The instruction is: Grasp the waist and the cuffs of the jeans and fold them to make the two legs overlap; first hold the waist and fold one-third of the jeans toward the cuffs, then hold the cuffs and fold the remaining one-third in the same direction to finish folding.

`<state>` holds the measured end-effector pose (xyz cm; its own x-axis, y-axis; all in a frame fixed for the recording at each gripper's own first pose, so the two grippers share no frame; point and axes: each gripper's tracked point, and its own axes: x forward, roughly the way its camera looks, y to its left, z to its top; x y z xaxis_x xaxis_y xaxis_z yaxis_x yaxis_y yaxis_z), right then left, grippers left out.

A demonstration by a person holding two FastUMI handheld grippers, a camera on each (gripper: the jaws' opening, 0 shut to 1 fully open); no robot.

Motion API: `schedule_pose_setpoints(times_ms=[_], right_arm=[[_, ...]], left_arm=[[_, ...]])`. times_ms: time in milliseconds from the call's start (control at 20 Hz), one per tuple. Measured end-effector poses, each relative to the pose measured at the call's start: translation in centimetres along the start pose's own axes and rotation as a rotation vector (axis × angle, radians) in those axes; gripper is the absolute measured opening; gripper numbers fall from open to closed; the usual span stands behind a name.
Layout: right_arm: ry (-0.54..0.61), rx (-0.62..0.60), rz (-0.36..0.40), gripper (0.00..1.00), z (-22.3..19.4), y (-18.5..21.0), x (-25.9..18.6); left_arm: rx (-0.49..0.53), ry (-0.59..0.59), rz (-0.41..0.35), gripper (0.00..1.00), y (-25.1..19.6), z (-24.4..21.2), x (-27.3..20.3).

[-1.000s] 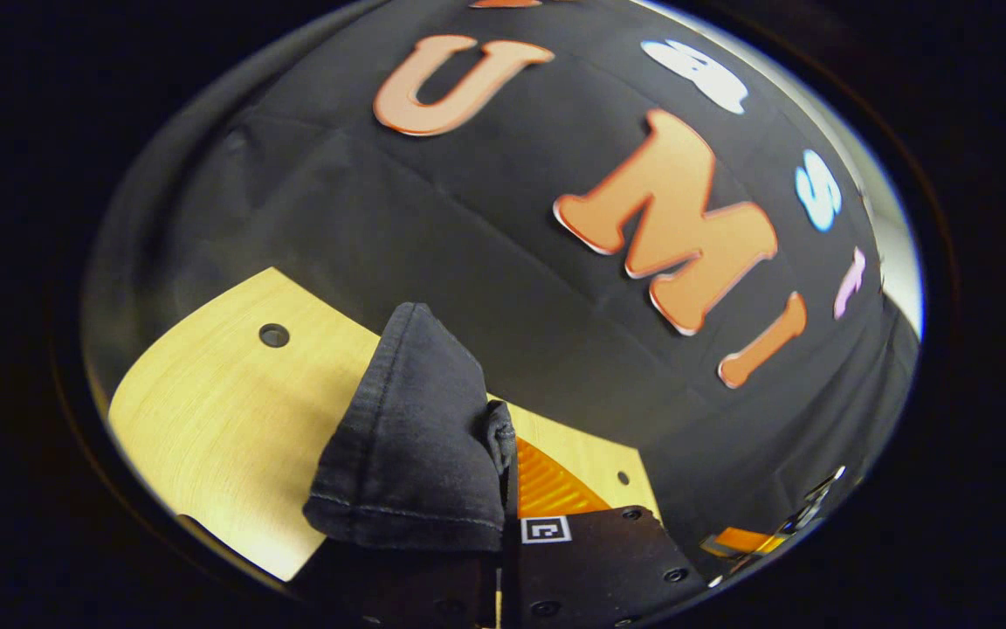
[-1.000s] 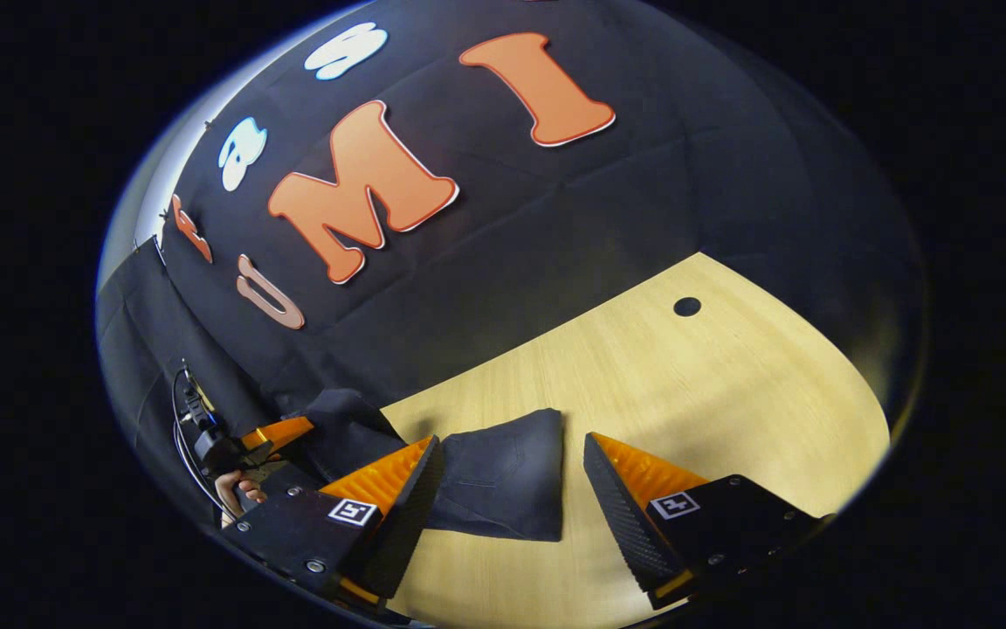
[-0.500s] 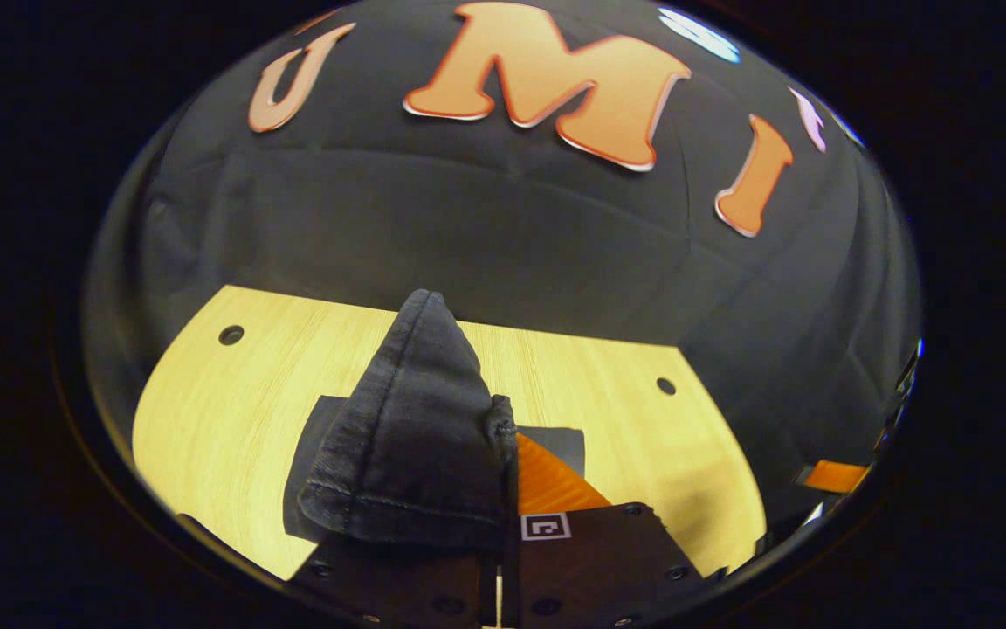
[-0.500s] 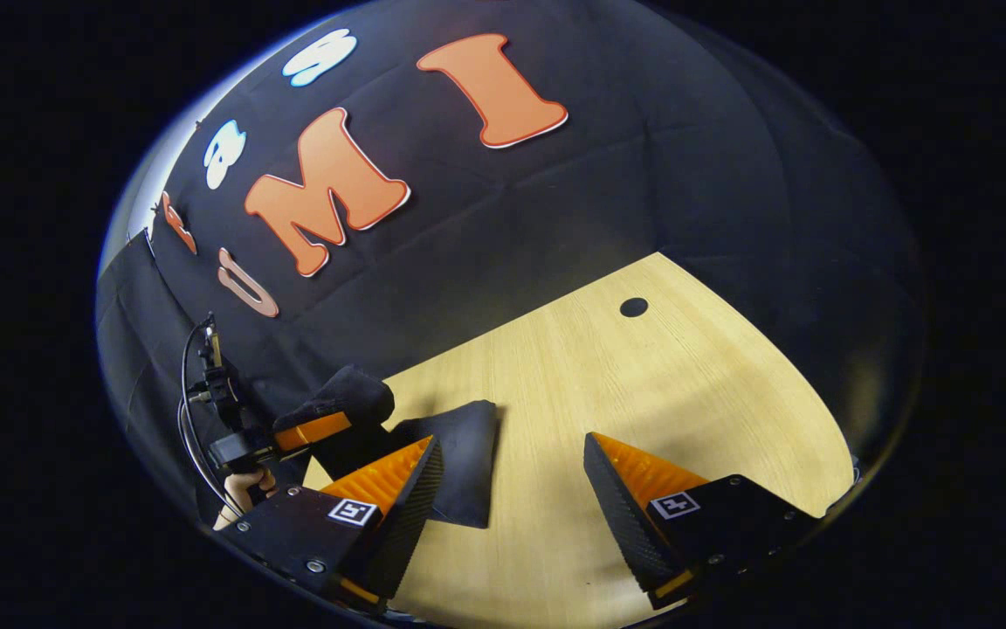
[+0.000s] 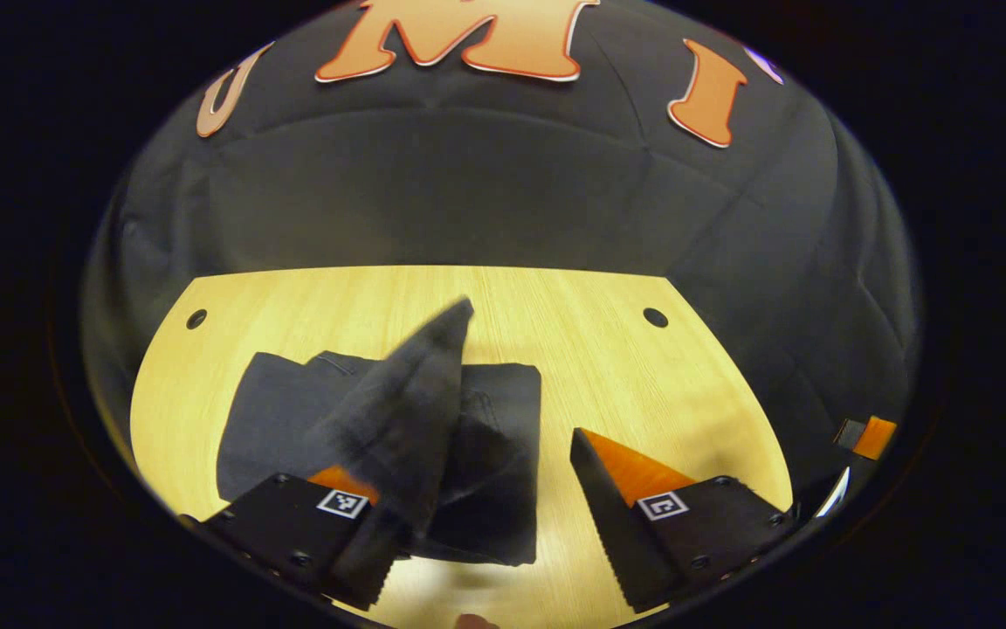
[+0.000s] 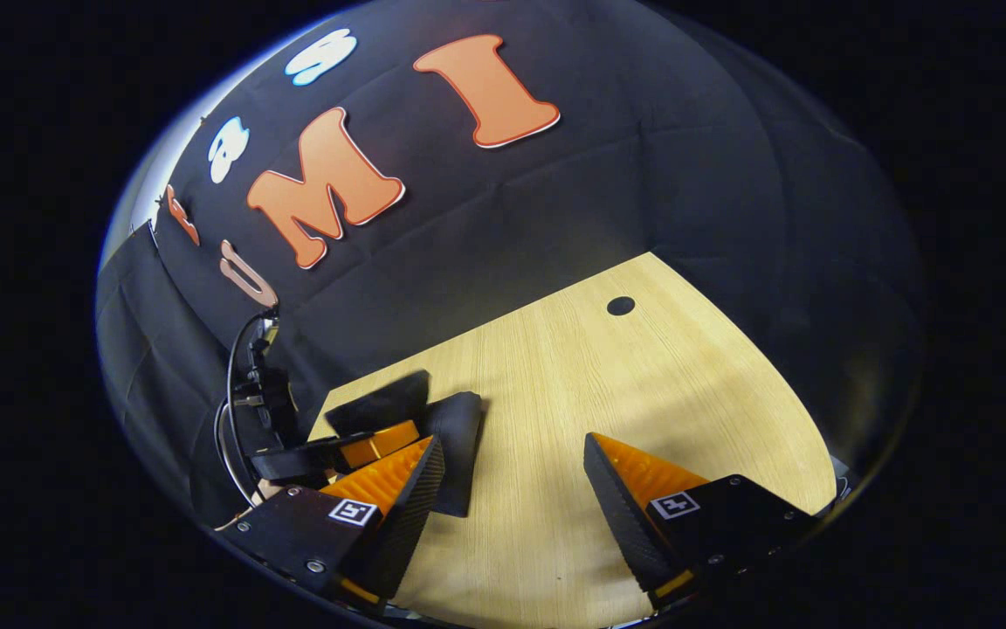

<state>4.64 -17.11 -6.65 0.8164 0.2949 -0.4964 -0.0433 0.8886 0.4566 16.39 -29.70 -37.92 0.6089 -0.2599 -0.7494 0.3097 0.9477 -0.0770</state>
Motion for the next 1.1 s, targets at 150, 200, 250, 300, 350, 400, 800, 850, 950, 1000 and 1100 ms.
schedule_pose_setpoints(times_ms=[150,200,250,300,350,400,800,850,950,1000,1100], right_arm=[[-0.015,-0.028,-0.012,0.98,0.3,0.6,-0.5],[-0.021,-0.035,-0.010,0.98,0.4,1.1,-0.6],[-0.027,-0.044,-0.008,0.98,0.5,1.7,-0.6],[-0.037,-0.056,-0.005,0.98,0.7,2.6,-0.6],[-0.046,-0.071,0.000,0.98,0.9,3.6,-0.6],[-0.057,-0.092,0.005,0.98,1.0,4.6,-0.6],[-0.287,-0.298,0.041,0.98,4.4,16.0,-0.4],[-0.320,-0.331,0.044,0.98,4.8,17.4,-0.5],[-0.390,-0.402,0.058,0.98,5.2,20.5,-0.8],[-0.435,-0.444,0.069,0.98,5.5,22.0,-1.0],[-0.503,-0.523,0.099,0.97,5.6,25.4,-1.2]], left_arm=[[0.048,-0.024,-0.045,0.99,-2.3,0.6,-1.4],[0.053,-0.040,-0.065,0.99,-2.7,1.1,-2.5],[0.053,-0.060,-0.080,0.98,-3.0,1.7,-3.7],[0.052,-0.084,-0.087,0.98,-2.7,2.5,-5.0],[0.056,-0.116,-0.089,0.99,-2.3,3.5,-6.4],[0.061,-0.154,-0.086,0.98,-1.4,4.6,-7.9],[0.049,-0.560,0.038,0.98,11.6,13.2,-22.4],[0.037,-0.605,0.058,0.98,13.5,13.7,-24.5],[0.002,-0.686,0.098,0.98,17.2,14.2,-27.4],[-0.013,-0.713,0.123,0.98,19.0,14.0,-28.2],[-0.040,-0.723,0.164,0.95,22.2,13.0,-29.8]])
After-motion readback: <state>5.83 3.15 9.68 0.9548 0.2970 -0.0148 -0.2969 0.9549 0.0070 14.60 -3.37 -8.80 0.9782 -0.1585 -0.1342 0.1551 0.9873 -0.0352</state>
